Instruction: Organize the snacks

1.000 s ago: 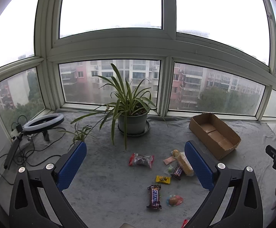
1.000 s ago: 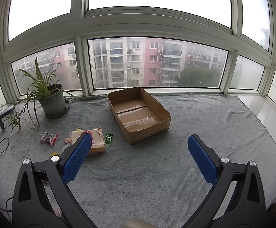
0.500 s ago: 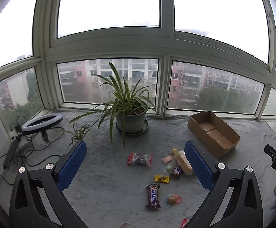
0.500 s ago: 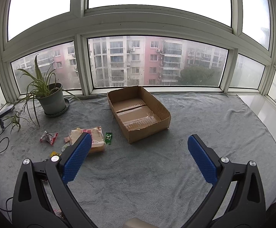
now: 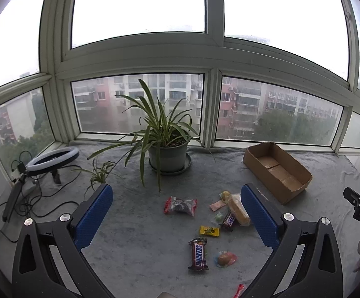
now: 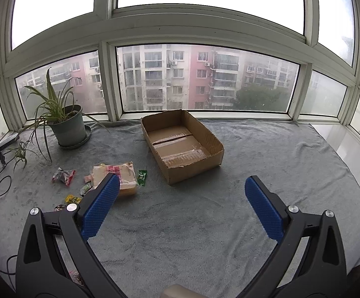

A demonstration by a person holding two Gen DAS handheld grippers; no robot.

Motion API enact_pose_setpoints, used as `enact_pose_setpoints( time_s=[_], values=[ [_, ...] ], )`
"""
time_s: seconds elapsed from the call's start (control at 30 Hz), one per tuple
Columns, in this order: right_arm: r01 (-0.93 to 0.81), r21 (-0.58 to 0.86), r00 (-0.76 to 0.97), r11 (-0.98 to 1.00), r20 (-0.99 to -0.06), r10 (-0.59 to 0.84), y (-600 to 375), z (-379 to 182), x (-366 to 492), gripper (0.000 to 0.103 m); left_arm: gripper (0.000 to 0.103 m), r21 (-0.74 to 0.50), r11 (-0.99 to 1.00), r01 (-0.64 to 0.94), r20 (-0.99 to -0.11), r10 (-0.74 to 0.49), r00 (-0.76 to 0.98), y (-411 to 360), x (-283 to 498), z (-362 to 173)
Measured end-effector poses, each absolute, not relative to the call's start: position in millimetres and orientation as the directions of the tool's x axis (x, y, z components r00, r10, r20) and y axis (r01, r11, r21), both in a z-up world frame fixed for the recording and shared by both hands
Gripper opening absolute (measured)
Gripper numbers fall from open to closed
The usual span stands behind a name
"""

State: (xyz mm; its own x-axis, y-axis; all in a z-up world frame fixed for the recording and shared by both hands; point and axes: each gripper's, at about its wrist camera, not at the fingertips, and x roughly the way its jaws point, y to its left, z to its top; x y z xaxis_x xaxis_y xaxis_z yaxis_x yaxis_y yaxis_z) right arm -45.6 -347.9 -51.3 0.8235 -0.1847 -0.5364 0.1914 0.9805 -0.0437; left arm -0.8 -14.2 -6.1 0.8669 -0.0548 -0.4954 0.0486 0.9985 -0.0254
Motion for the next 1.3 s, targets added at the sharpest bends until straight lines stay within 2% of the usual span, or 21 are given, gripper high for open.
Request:
enact_pose_setpoints(
  time_s=[0.17, 0.4, 0.53, 0.63, 0.73, 0.83, 0.9, 0.97, 1.0, 1.03, 1.1, 1.2, 1.3],
  values=[
    [0.161, -0.053, 0.824, 0.985, -0.542, -0.164, -344, -53, -45, 0.103, 0.102, -0.022, 0.998, 0.053, -0.504, -0.057, 0.862, -14, 1, -8],
    [-0.024, -0.146, 0.833, 0.989, -0.55, -0.061, -329, -68, -57, 0.103, 0.102, -0.027, 0.998, 0.05, -0.539, -0.057, 0.84, -2, 10, -23],
    [-0.134, -0.166, 0.795, 0.977, -0.606, 0.006, -316, -91, -66, 0.103, 0.102, -0.028, 0.999, 0.019, -0.577, -0.031, 0.816, 14, 16, -39],
    [-0.213, -0.134, 0.751, 0.968, -0.656, 0.075, -305, -109, -67, 0.102, 0.097, -0.024, 1.0, 0.01, -0.612, -0.023, 0.791, 22, 22, -54],
    [-0.273, -0.104, 0.693, 0.956, -0.711, 0.121, -293, -127, -66, 0.095, 0.093, -0.048, 0.999, 0.025, -0.651, -0.05, 0.757, 25, 26, -69],
    [-0.33, -0.047, 0.635, 0.943, -0.75, 0.185, -283, -143, -65, 0.095, 0.084, -0.059, 0.997, 0.051, -0.685, -0.077, 0.724, 19, 27, -83],
    [-0.367, -0.004, 0.594, 0.93, -0.771, 0.231, -276, -151, -64, 0.094, 0.084, -0.071, 0.995, 0.074, -0.705, -0.102, 0.702, 14, 28, -92],
    [-0.404, 0.051, 0.542, 0.913, -0.791, 0.284, -269, -159, -61, 0.083, 0.076, -0.086, 0.991, 0.104, -0.728, -0.134, 0.673, 8, 29, -102],
    [-0.422, 0.087, 0.506, 0.902, -0.804, 0.314, -266, -165, -59, 0.074, 0.069, -0.095, 0.989, 0.116, -0.741, -0.148, 0.655, 5, 31, -107],
    [-0.44, 0.116, 0.472, 0.891, -0.814, 0.339, -262, -170, -55, 0.071, 0.069, -0.105, 0.987, 0.124, -0.752, -0.16, 0.639, 2, 33, -113],
    [-0.464, 0.129, 0.429, 0.876, -0.832, 0.35, -254, -180, -51, 0.07, 0.066, -0.128, 0.982, 0.142, -0.775, -0.189, 0.603, -4, 37, -126],
    [-0.507, 0.148, 0.375, 0.849, -0.849, 0.372, -242, -191, -49, 0.061, 0.056, -0.151, 0.974, 0.168, -0.808, -0.22, 0.547, -12, 41, -143],
    [-0.532, 0.164, 0.334, 0.83, -0.861, 0.384, -234, -198, -46, 0.061, 0.055, -0.169, 0.968, 0.184, -0.829, -0.24, 0.506, -18, 45, -157]
  ],
)
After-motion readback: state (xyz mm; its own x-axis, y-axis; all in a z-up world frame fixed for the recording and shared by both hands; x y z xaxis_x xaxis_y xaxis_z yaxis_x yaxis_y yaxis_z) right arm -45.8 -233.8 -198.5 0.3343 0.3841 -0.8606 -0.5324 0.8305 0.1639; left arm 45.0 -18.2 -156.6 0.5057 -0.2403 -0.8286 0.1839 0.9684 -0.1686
